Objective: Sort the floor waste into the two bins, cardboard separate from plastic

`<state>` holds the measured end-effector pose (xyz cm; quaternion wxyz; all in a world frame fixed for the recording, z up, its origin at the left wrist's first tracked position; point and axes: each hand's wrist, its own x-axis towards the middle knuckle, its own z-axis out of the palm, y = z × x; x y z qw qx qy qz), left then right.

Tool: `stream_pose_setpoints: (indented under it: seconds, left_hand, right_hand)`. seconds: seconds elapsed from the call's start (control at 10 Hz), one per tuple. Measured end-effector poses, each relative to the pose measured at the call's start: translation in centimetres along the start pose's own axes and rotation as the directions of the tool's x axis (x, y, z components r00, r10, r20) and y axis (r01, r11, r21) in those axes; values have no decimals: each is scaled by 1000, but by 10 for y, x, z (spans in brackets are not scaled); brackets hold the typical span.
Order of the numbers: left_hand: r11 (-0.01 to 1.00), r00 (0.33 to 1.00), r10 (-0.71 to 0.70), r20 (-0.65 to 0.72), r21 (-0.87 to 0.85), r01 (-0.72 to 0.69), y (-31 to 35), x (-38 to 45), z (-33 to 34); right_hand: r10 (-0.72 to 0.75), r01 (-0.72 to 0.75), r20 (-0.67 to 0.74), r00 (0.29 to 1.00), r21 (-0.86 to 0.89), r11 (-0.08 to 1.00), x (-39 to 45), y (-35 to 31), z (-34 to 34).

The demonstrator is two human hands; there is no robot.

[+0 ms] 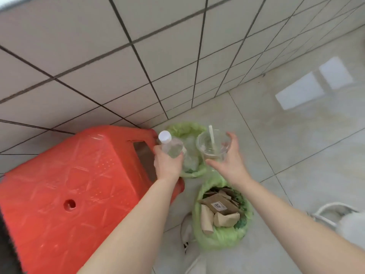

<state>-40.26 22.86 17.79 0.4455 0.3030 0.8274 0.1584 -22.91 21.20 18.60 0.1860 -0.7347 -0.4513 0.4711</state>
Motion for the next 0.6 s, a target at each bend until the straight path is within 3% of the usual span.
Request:
stream_pose_setpoints:
  seconds: [0.2, 0.3, 0.4, 0.5, 0.6]
  left_hand:
    - [999, 1000, -21, 12, -28, 21, -8, 39, 24]
    - [996, 993, -78, 94, 45, 74, -18, 42, 28]
    - [982, 979, -153, 131, 132, 136, -30, 41, 29]
    - [972, 965, -177, 192, 191, 140, -33, 29, 23]
    - [970, 960, -152, 234, 223, 99, -35, 14, 20]
  right_hand:
    - [-63, 64, -25, 998, 37, 997, 40, 2, 35]
    - [1, 1, 61, 998, -36, 999, 43, 19, 47]
    - [183, -145, 132, 974, -256, 956, 40, 43, 52]
    - [230, -168, 150, 962, -339, 926, 27, 46, 46]
    - [176, -115, 147, 973, -351, 929, 15, 45, 33]
